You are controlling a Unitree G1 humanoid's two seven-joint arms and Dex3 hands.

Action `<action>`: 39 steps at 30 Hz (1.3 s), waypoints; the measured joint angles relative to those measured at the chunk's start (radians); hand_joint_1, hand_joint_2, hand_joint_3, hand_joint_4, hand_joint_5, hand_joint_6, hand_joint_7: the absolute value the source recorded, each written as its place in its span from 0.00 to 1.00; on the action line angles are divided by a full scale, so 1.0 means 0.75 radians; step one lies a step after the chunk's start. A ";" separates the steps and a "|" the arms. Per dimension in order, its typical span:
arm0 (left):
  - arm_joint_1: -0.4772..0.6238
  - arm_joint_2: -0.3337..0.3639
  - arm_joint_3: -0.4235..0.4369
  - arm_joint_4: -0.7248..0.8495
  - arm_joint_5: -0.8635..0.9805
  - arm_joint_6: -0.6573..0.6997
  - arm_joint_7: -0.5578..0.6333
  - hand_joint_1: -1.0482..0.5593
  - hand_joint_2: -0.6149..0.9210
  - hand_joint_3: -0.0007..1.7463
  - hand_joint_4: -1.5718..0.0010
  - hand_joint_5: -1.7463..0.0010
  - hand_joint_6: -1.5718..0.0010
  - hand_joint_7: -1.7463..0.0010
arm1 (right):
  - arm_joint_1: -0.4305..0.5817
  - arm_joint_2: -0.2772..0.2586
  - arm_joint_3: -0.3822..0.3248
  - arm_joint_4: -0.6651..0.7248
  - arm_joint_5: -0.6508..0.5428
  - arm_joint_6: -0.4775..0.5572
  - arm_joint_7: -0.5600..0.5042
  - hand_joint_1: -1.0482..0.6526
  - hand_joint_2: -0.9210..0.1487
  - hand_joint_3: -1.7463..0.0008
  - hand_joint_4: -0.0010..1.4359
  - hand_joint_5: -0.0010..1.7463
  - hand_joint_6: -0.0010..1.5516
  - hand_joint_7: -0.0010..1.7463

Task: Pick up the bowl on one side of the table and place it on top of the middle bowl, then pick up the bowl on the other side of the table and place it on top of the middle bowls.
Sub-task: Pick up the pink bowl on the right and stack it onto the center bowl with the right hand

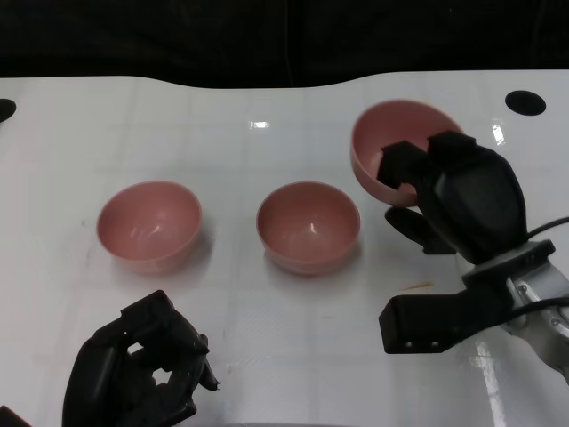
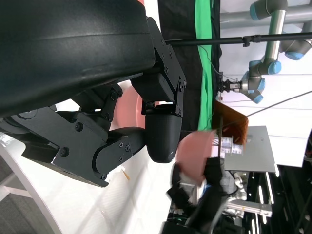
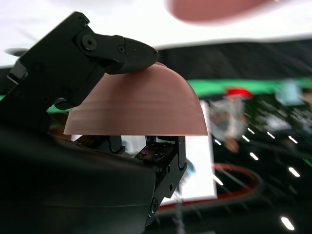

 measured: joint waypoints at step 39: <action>0.007 0.001 0.001 0.001 -0.001 -0.012 0.000 0.57 0.80 0.52 0.47 0.08 0.48 0.20 | -0.101 0.222 0.047 0.129 0.084 -0.207 0.347 0.50 0.52 0.28 0.66 1.00 0.49 1.00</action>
